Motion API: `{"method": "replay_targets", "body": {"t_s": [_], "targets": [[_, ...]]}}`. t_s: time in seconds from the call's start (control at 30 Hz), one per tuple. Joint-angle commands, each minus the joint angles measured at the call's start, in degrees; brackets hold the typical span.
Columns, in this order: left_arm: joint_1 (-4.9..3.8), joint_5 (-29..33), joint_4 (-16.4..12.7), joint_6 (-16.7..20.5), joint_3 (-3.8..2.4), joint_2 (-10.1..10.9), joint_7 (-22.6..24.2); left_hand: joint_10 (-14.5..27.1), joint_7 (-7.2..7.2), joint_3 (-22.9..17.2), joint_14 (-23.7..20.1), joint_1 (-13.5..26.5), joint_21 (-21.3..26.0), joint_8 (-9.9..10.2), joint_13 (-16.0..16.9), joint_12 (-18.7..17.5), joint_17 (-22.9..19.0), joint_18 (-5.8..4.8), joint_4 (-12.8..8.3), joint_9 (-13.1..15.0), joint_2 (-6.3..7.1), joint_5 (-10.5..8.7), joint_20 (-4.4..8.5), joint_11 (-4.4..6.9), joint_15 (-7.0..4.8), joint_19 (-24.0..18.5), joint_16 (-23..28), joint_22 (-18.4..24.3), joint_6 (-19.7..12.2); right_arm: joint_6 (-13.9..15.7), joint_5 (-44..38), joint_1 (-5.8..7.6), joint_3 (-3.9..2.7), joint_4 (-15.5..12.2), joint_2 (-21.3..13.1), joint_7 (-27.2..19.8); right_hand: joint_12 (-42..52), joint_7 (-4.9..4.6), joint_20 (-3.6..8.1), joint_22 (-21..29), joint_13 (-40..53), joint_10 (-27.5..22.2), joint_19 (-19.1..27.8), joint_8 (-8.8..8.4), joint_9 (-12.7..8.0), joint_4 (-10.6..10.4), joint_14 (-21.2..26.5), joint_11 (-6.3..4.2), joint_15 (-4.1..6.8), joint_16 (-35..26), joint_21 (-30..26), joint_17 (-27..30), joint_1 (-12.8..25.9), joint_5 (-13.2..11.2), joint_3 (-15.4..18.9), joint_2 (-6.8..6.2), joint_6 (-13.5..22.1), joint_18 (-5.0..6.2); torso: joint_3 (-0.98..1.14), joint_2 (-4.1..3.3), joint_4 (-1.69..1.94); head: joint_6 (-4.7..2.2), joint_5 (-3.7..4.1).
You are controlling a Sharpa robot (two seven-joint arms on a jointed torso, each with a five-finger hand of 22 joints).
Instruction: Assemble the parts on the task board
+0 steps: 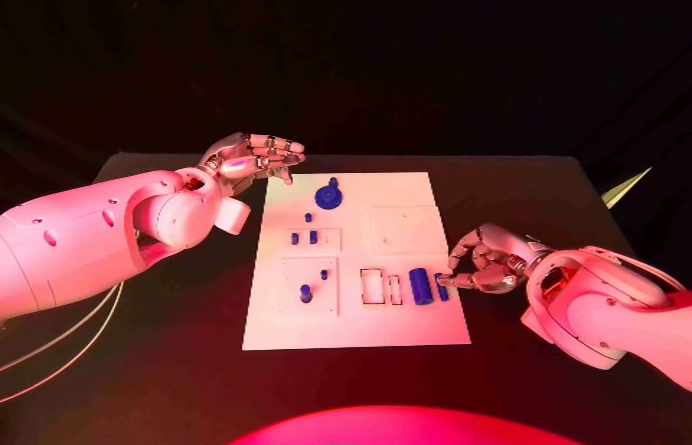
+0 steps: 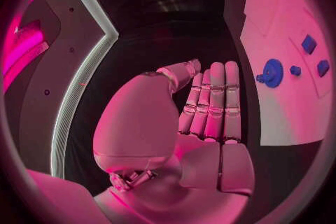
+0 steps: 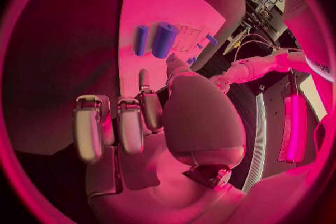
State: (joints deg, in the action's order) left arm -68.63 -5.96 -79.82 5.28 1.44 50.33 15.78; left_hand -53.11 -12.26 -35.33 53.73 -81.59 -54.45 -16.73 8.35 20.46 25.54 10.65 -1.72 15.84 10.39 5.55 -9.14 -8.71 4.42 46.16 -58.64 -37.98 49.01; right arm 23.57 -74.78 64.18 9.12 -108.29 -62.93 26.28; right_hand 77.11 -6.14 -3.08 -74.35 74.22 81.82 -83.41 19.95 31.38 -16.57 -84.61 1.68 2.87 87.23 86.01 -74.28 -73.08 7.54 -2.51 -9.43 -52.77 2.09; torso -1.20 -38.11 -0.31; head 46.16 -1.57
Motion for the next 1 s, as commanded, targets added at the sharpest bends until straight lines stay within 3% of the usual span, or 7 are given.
{"method": "replay_targets", "body": {"t_s": [0.03,0.3,0.43,0.67,1.0], "targets": [[0.04,0.1,-0.1,-0.1,-0.02,0.1,0.1,0.9,-0.26,1.9,-0.1,0.4,0.8,0.2,-0.6,0.7,-0.7,-0.07,0.5,0.8,-0.48,0.81,-0.56,-0.21,0.06,0.2,0.8,0.5,-0.7,-0.2,-1.3,-0.56,0.02,0.1,0.6,0.5,1.6,0.09,-0.15,-15.0,7.2,2.0,-6.1,-0.3,0.9,-0.2,-4.5,-0.2,-0.3,1.0,1.4,-11.1,1.6,0.5,2.5,0.62,0.3,-1.59,0.0,-0.11,-0.03,0.13,-0.24],[0.06,0.1,0.1,-0.1,-0.02,0.3,0.0,0.9,-0.25,1.9,-0.1,0.4,0.9,0.2,-0.6,0.8,-0.7,-0.07,0.5,0.8,-0.49,0.81,-0.56,-0.2,0.06,0.2,0.8,0.5,-0.7,-0.2,-1.9,-1.54,0.04,0.5,2.2,0.8,1.9,0.13,-0.15,-15.1,7.4,2.1,-6.2,-0.32,1.0,-0.2,-4.5,-0.22,-0.29,1.1,1.8,-11.4,1.8,0.5,3.1,0.89,0.2,-1.66,-0.03,-0.07,-0.09,0.3,-0.48],[0.07,0.1,0.1,-0.2,-0.02,0.3,0.0,0.9,-0.24,2.0,-0.1,0.5,0.9,0.2,-0.6,0.8,-0.7,-0.07,0.6,0.8,-0.49,0.82,-0.57,-0.2,0.07,0.2,0.8,0.6,-0.7,-0.2,-1.2,-1.88,0.04,0.9,3.1,0.3,2.2,0.22,-0.13,-15.1,7.8,2.3,-6.2,-0.42,1.3,-0.2,-4.6,-0.3,-0.25,1.2,2.1,-11.7,3.4,0.5,5.2,2.16,-0.2,-1.71,-0.01,-0.1,-0.09,0.44,-0.51],[0.07,0.1,0.2,-0.3,-0.02,0.3,-0.2,0.9,-0.24,2.0,-0.1,0.5,0.9,0.2,-0.6,0.8,-0.7,-0.07,0.6,0.8,-0.51,0.83,-0.58,-0.2,0.07,0.2,0.8,0.6,-0.7,-0.3,-0.6,-2.26,0.04,2.1,4.6,0.1,2.2,0.38,-0.09,-15.2,7.9,2.3,-6.2,-0.29,1.6,-0.2,-4.6,-0.42,-0.17,1.3,2.3,-11.8,4.1,0.5,6.3,3.19,-0.7,-1.75,-0.07,-0.05,-0.02,0.63,-0.92],[0.07,0.3,0.1,-0.5,-0.02,0.4,-0.3,1.0,-0.26,2.0,-0.1,0.8,1.0,0.2,-0.7,0.9,-0.7,-0.09,0.8,0.9,-0.61,0.85,-0.61,-0.21,0.1,0.2,0.8,0.7,-0.7,-1.3,-0.3,-3.32,0.04,4.5,7.2,0.4,1.9,0.64,0.0,-15.2,7.8,2.2,-6.2,0.01,2.0,-0.2,-4.6,-0.62,-0.02,1.3,2.3,-11.8,4.7,0.5,7.3,4.13,-1.5,-1.75,-0.17,-0.08,0.32,0.79,-0.86]]}}
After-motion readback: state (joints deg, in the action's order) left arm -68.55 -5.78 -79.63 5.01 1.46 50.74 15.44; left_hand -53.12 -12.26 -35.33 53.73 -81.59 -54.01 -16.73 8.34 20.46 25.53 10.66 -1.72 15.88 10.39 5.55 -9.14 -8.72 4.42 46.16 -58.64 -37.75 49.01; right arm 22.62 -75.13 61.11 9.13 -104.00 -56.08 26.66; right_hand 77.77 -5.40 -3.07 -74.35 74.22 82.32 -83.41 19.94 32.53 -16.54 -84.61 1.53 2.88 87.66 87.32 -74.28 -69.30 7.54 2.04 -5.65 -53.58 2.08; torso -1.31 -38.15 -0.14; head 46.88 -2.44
